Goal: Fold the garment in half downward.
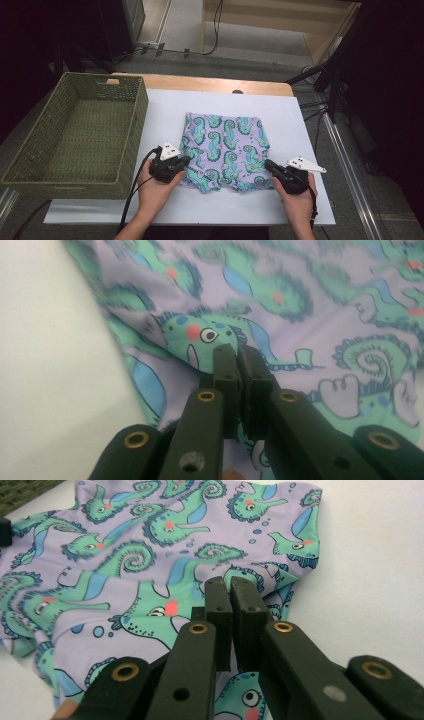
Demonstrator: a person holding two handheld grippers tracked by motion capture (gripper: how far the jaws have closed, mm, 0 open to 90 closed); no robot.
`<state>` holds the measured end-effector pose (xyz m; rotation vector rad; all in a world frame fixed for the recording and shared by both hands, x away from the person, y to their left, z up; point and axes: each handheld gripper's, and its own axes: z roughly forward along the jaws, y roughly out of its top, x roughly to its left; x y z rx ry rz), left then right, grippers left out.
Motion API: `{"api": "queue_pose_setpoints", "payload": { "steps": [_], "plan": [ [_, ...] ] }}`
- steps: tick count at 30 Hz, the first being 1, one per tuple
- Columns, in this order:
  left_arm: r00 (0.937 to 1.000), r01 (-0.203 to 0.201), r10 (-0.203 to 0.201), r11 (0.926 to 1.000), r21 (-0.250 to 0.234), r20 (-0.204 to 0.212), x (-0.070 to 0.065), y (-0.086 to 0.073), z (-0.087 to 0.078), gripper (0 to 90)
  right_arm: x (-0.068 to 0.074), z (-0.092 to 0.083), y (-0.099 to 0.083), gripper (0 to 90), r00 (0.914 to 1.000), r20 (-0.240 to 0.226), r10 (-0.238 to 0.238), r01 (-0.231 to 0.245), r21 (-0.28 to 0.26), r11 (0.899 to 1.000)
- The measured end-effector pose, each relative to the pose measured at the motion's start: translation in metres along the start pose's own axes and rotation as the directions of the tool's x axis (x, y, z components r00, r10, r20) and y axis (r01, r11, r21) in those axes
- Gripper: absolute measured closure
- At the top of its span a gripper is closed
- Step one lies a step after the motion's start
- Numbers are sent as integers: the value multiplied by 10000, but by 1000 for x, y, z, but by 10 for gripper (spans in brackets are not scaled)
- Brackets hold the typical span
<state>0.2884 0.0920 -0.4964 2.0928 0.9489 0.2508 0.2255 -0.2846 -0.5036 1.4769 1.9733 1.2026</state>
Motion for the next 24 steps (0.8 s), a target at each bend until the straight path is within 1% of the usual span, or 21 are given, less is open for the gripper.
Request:
{"api": "queue_pose_setpoints", "payload": {
  "steps": [1, 2, 3, 5, 6, 7, 8, 9, 10, 11, 12, 13, 15, 17, 18, 19, 20, 21, 22, 23, 24],
  "plan": [
    [10000, -1, 1, 9999, 106, -14, 0, -3, 3, 847, -1, 4, -2, 825, 10000, -13, -52, 52, 266, 9996],
    [9999, -34, 36, 9999, 105, -141, 1, -6, 3, 799, -3, 9, -6, 780, 10000, -65, -44, 48, 605, 9982],
    [9998, 55, -54, 10000, 24, -192, 2, -8, 3, 737, -4, 11, -9, 726, 10000, -14, 42, -41, 750, 9972],
    [9990, 323, -325, 9994, -80, -309, 5, -11, 0, 599, -8, 11, -15, 643, 9996, 93, 259, -264, 693, 9972],
    [9978, 479, -485, 9988, -142, -461, 6, -13, -2, 558, -9, 9, -15, 608, 9994, 140, 329, -338, 679, 9971],
    [9966, 556, -567, 9983, -188, -603, 6, -14, -3, 528, -12, 5, -17, 570, 9984, 271, 492, -508, 595, 9969],
    [9958, 567, -579, 9982, -177, -705, 6, -16, -5, 507, -15, 2, -18, 553, 9972, 385, 635, -655, 548, 9963],
    [9956, 617, -628, 9979, -173, -699, 6, -18, -7, 491, -17, -1, -19, 536, 9962, 417, 760, -783, 555, 9954],
    [9958, 590, -597, 9982, -116, -696, 4, -20, -9, 484, -18, -3, -21, 523, 9950, 407, 907, -932, 621, 9937],
    [9954, 522, -526, 9986, -72, -805, 2, -23, -10, 477, -20, -5, -23, 515, 9947, 367, 964, -988, 713, 9926],
    [9950, 465, -460, 9989, 36, -883, 1, -25, -11, 474, -20, -7, -25, 514, 9941, 423, 1001, -1033, 837, 9911],
    [9940, 461, -454, 9989, 43, -993, -1, -27, -12, 473, -20, -8, -28, 514, 9938, 439, 1025, -1063, 956, 9897],
    [9913, 600, -582, 9981, 110, -1178, -2, -28, -14, 496, -18, -9, -31, 530, 9935, 340, 1083, -1115, 1128, 9873],
    [9889, 697, -666, 9974, 186, -1325, -3, -28, -14, 555, -13, -9, -32, 614, 9961, 284, 834, -864, 1267, 9882],
    [9886, 755, -724, 9970, 182, -1318, -2, -28, -15, 596, -11, -8, -32, 653, 9971, 178, 737, -755, 1386, 9875],
    [9894, 925, -901, 9956, 162, -1136, 0, -28, -15, 639, -8, -7, -32, 695, 9979, 297, 574, -611, 1446, 9876],
    [9907, 1176, -1160, 9929, 187, -705, 3, -28, -15, 699, -8, -6, -31, 745, 9985, 295, 468, -506, 1484, 9876],
    [9909, 1237, -1224, 9921, 206, -567, 4, -29, -15, 745, -9, -6, -31, 778, 9983, 255, 525, -558, 1504, 9871],
    [9914, 1185, -1168, 9927, 243, -598, 3, -29, -15, 787, -11, -6, -31, 812, 9977, 238, 642, -671, 1510, 9863],
    [9922, 1142, -1128, 9931, 249, -525, 2, -29, -15, 830, -13, -6, -31, 826, 9970, 197, 755, -776, 1526, 9852],
    [9942, 1037, -1024, 9939, 364, -339, -1, -29, -13, 860, -14, -6, -31, 836, 9967, 156, 799, -813, 1512, 9852]
  ]
}}
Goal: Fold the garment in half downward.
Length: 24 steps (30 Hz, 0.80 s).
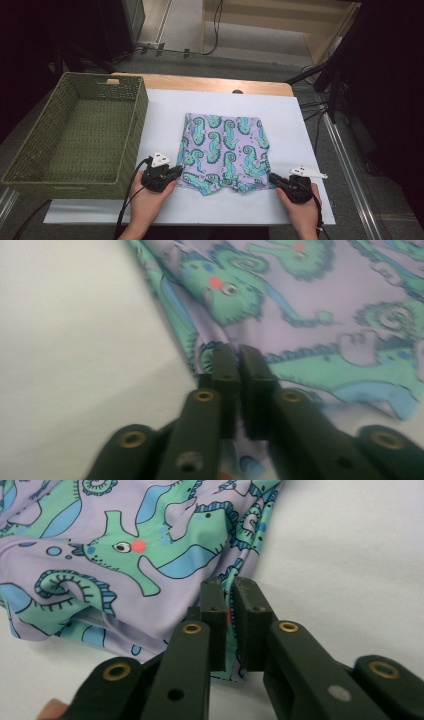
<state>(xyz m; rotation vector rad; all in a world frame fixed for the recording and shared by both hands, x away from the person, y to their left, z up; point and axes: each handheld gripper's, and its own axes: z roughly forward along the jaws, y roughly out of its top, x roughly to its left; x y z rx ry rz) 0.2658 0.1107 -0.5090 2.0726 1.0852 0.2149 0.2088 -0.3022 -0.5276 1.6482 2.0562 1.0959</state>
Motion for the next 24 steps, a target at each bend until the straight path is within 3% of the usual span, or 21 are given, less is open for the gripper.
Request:
{"api": "queue_pose_setpoints", "payload": {
  "steps": [1, 3, 5, 9, 12, 14, 16, 24],
  "plan": [
    [9998, -136, 136, 9999, 4, -177, -2, 0, 0, 870, -1, -1, 0, 849, 9998, 175, -50, 51, -61, 10000],
    [9999, -154, 154, 9999, 16, -79, -5, 0, 0, 875, -2, -3, 0, 861, 9994, 315, -136, 143, -202, 9997],
    [9999, -151, 151, 9999, -32, -40, -6, -1, -1, 875, -4, -7, 0, 861, 9996, 236, 130, -121, -347, 9993],
    [9998, -172, 175, 9995, -247, 120, -6, -1, -6, 842, -5, -6, 0, 841, 9999, 105, 47, -43, -394, 9992],
    [9987, -504, 503, 9968, -617, -23, -7, 1, -8, 676, -4, -6, 0, 694, 10000, -17, -50, 49, -519, 9986],
    [9972, -742, 739, 9946, -732, -62, -9, 4, -9, 674, -2, -7, 0, 544, 9998, 52, -206, 209, -746, 9970],
    [9963, -850, 856, 9934, -766, 42, -10, 8, -8, 618, 0, -9, 2, 457, 9988, 136, -480, 491, -920, 9945],
    [9941, -917, 983, 9875, -1282, 459, -12, 30, -7, 576, 8, -17, 7, 250, 9979, -225, -606, 565, -1518, 9868]
  ]
}}
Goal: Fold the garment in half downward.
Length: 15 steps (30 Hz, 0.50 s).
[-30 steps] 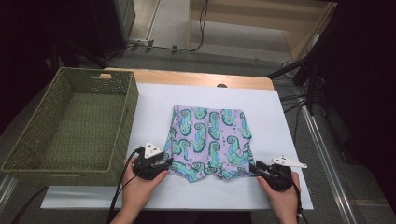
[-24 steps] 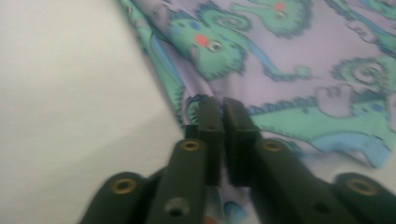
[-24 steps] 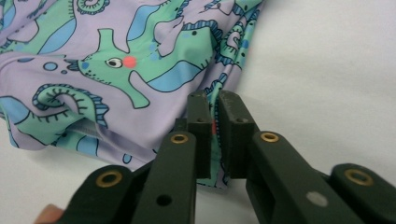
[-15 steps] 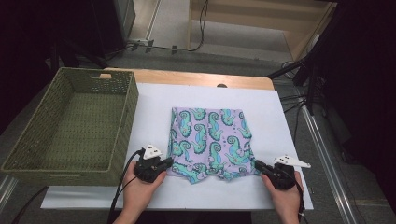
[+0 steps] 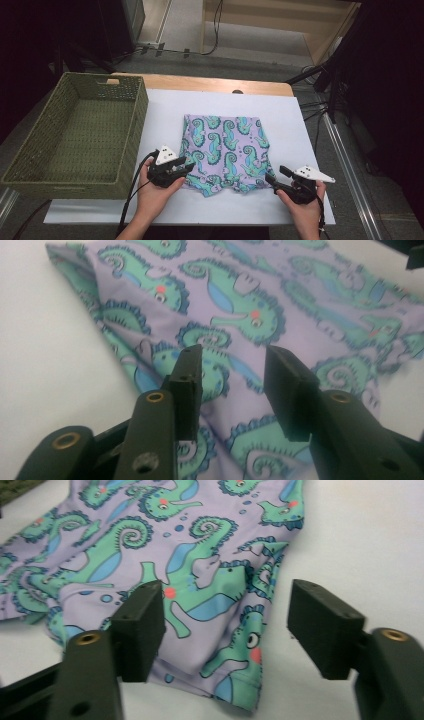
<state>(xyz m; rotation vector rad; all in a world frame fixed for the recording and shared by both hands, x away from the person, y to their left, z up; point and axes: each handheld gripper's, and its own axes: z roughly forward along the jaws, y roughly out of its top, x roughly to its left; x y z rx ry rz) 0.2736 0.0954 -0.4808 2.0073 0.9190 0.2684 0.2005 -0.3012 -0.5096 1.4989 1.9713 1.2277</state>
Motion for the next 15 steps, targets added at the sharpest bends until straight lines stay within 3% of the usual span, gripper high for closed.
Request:
{"api": "queue_pose_setpoints", "payload": {
  "steps": [3, 6, 8, 13, 15],
  "plan": [
    [9999, -35, 37, 9999, -160, 117, -1, 8, 1, 501, 1, -1, 1, 115, 9996, -266, -37, 33, -148, 9999],
    [9993, -139, 149, 9995, -295, 351, -1, 15, 2, 368, 2, -2, 1, 0, 9973, -705, -184, 173, -159, 9997],
    [9985, -86, 106, 9993, -376, 529, 1, 19, 2, 276, 3, -4, 2, 0, 9955, -918, -236, 212, -272, 9994],
    [9964, 40, 8, 9984, -563, 850, 7, 28, 0, 85, 6, -7, 2, 0, 9955, -903, -271, 233, -430, 9988],
    [9921, 6, 66, 9984, -572, 1251, 9, 31, 0, 0, 5, -7, 2, 0, 9958, -884, -254, 214, -463, 9987]
  ]
}}
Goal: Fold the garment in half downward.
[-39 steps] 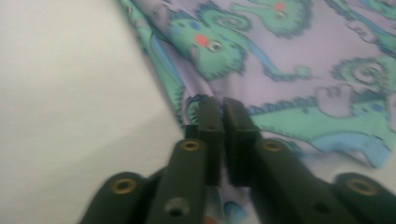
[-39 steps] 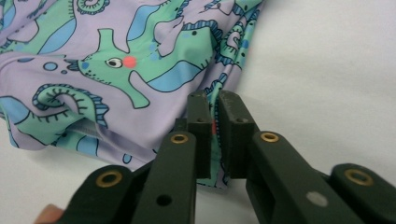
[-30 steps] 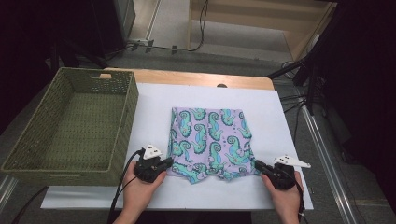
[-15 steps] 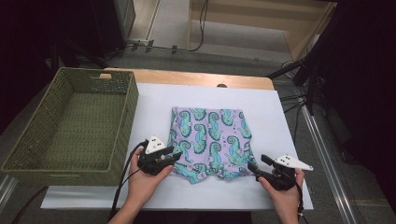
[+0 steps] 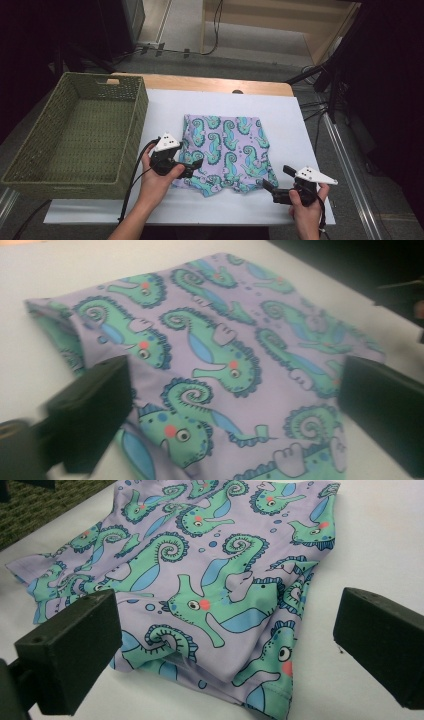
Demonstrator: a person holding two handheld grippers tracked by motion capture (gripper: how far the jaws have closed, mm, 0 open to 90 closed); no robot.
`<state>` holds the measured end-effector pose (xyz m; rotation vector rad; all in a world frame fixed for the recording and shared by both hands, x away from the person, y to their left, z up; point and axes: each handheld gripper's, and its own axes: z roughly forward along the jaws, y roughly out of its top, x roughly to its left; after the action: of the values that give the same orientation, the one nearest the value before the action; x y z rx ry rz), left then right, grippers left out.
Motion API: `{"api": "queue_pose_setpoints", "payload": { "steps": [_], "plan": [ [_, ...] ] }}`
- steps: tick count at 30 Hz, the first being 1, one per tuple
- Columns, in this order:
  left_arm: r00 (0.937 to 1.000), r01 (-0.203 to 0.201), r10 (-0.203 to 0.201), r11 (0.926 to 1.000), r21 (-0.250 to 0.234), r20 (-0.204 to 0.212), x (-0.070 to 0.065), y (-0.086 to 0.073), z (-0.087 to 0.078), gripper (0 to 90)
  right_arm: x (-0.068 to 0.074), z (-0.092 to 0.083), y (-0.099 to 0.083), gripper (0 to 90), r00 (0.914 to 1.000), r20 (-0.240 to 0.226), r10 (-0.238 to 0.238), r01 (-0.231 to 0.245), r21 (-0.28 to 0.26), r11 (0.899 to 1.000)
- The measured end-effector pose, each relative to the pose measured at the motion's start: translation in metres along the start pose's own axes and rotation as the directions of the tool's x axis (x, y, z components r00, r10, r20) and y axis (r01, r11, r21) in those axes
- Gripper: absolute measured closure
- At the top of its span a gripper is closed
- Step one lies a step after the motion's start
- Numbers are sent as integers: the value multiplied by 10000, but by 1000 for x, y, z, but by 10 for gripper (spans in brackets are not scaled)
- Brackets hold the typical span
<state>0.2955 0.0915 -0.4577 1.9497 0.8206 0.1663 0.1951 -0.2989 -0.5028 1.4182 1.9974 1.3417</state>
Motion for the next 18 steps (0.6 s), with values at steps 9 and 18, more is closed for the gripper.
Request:
{"api": "queue_pose_setpoints", "payload": {
  "steps": [9, 18],
  "plan": [
    [9999, -117, 116, 9999, -80, -15, 6, 14, 4, 0, 0, 2, -1, 0, 10000, -85, 31, -30, 50, 10000],
    [9999, -81, 81, 10000, -11, -68, 11, 27, 10, 0, 0, 5, -2, 0, 9997, -244, -29, 33, 164, 9999]
  ]
}}
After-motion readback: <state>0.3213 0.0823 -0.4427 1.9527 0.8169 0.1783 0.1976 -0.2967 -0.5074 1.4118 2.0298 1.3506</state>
